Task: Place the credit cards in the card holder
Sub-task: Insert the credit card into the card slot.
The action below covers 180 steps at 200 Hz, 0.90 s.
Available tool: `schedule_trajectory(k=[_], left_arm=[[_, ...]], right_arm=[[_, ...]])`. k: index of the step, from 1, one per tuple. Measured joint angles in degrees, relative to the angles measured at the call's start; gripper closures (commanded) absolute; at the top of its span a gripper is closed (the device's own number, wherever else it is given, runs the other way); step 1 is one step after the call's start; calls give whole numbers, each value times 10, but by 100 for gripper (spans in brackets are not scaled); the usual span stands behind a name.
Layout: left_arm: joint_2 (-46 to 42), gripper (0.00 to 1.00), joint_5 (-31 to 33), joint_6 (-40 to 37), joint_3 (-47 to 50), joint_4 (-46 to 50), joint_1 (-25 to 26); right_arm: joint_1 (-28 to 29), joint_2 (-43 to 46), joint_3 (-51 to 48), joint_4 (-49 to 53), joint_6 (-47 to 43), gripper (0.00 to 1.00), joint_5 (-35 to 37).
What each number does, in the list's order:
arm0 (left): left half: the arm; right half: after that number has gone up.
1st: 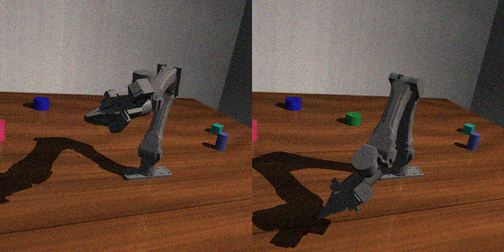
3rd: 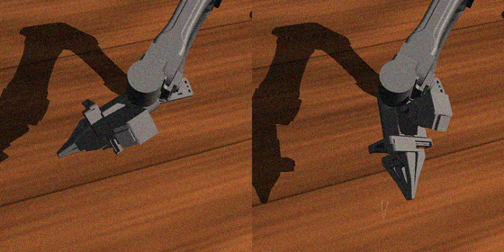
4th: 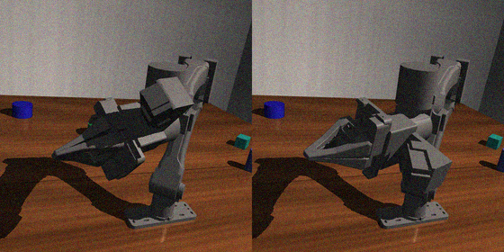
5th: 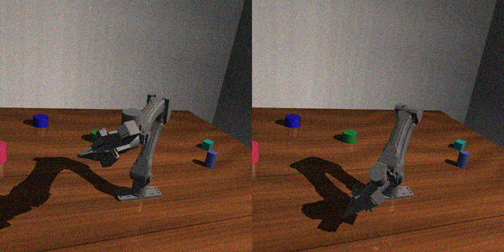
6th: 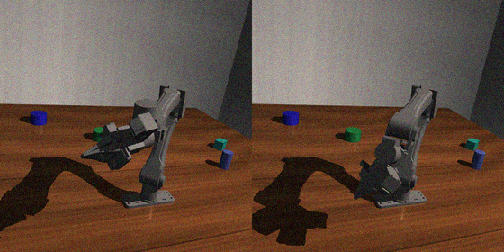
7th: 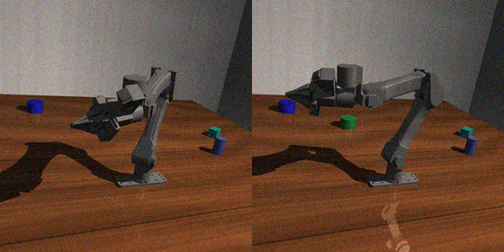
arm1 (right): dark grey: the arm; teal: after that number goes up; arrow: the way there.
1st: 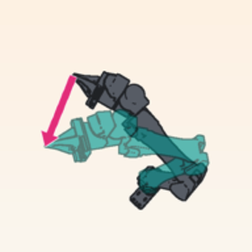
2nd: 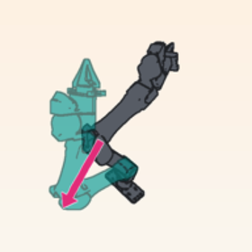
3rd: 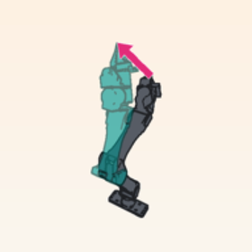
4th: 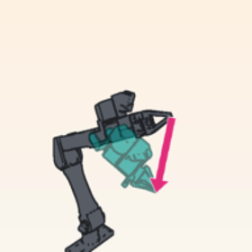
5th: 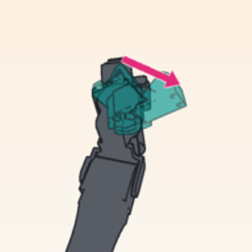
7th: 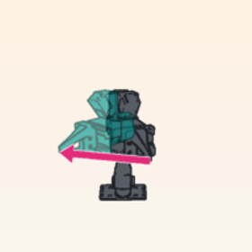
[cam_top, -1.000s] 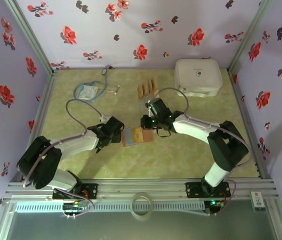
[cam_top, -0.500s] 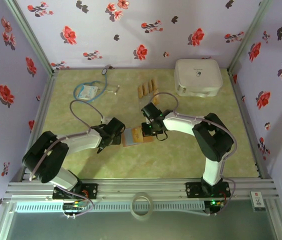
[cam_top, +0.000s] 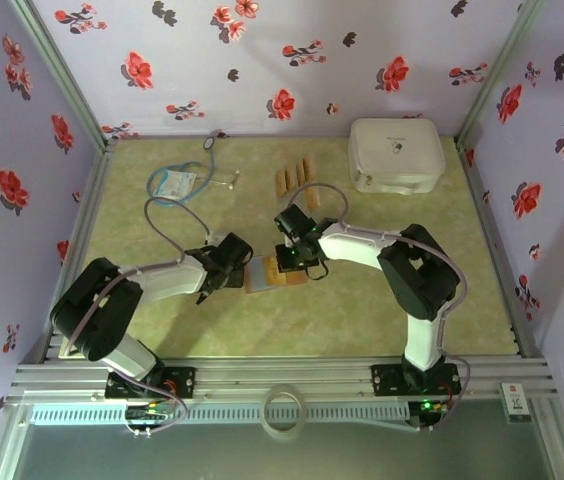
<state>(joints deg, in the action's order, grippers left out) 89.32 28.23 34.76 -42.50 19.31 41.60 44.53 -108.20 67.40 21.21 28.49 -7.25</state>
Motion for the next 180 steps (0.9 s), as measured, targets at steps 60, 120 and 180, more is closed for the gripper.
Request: schedule_trajectory(k=[60,120,180], left_arm=[[4,0,0,-6,-4,0,0],[6,0,-2,-7,-5,0,0],[6,0,-3,-7,-5,-1,0]], right_arm=[[12,-8,10,0,1,100,-2],[28,-25,33,-3,6,100,-7],[46,-33,42,-19,24,100,-30]])
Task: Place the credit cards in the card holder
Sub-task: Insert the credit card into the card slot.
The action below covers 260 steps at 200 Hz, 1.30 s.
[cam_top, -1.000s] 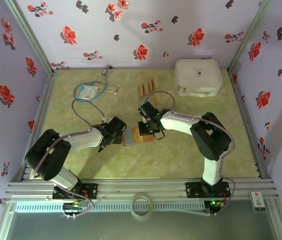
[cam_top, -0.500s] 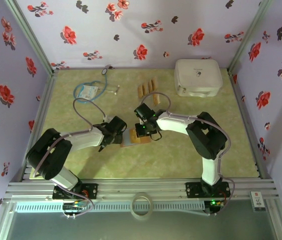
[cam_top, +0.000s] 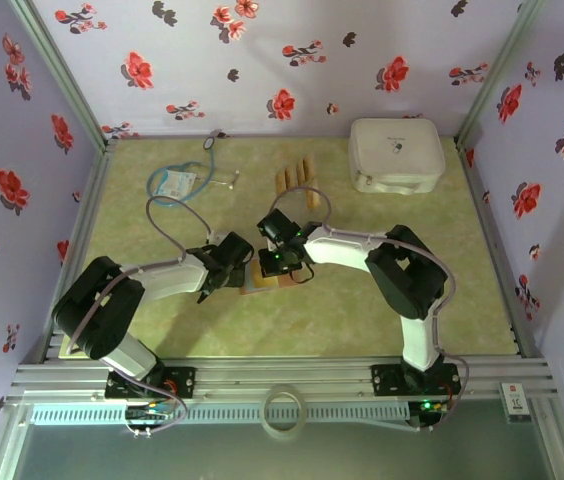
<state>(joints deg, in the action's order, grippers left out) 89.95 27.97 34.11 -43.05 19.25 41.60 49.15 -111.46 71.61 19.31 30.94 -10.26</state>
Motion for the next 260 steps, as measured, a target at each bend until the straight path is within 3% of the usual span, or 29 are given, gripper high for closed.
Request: schedule_trajectory(k=[106,260], left_arm=[[-38,0,-12,0,12,-9,-7],[-16,0,-18,0,20,-21,-8]], right_arm=[[-11,49,-12,-12,10,100,2],[-14,16,-23,-8,10,100,11]])
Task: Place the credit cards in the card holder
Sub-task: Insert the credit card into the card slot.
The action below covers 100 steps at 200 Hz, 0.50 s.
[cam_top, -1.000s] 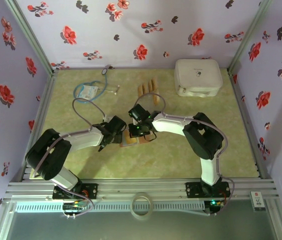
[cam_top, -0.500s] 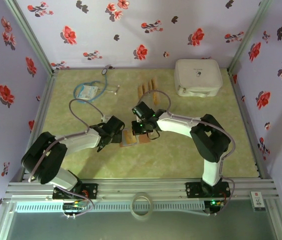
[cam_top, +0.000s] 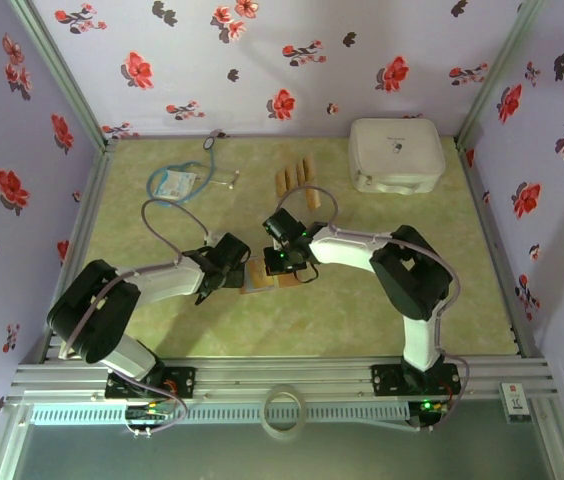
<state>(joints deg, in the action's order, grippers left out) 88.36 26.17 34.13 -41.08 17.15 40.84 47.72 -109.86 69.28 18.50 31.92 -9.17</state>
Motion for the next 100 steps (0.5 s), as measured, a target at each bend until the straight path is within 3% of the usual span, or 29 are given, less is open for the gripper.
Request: schedule_trajectory(k=[100], left_arm=[[7,0,-3,0,-2,-4,0]], right_arm=[[14,-14,9,0,1,100,-5]])
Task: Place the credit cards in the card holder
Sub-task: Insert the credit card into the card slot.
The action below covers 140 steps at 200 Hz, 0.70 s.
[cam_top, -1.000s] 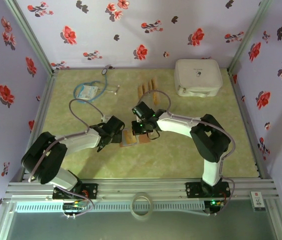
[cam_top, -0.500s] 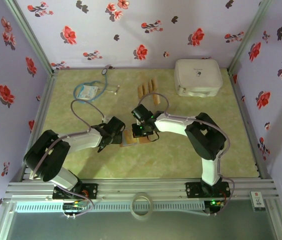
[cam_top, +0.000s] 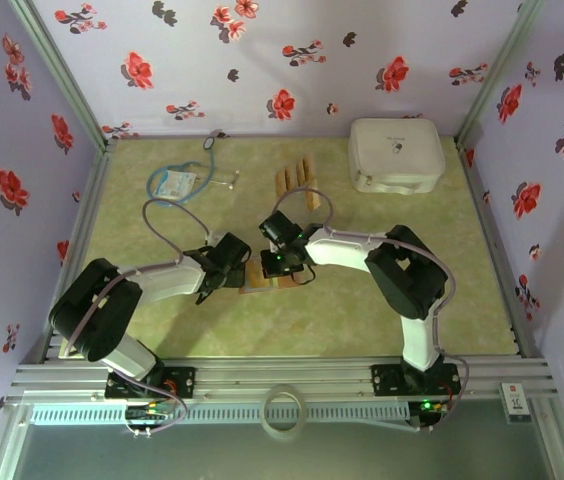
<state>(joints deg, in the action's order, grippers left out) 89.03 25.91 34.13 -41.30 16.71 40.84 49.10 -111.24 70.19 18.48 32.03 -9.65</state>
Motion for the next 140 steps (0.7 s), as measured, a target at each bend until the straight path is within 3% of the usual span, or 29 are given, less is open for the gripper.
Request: schedule_trajectory(k=[140], left_arm=[[-22,0,-8,0,2,11,-15]], right_arm=[[4,12,3,-5,16,98,-13]])
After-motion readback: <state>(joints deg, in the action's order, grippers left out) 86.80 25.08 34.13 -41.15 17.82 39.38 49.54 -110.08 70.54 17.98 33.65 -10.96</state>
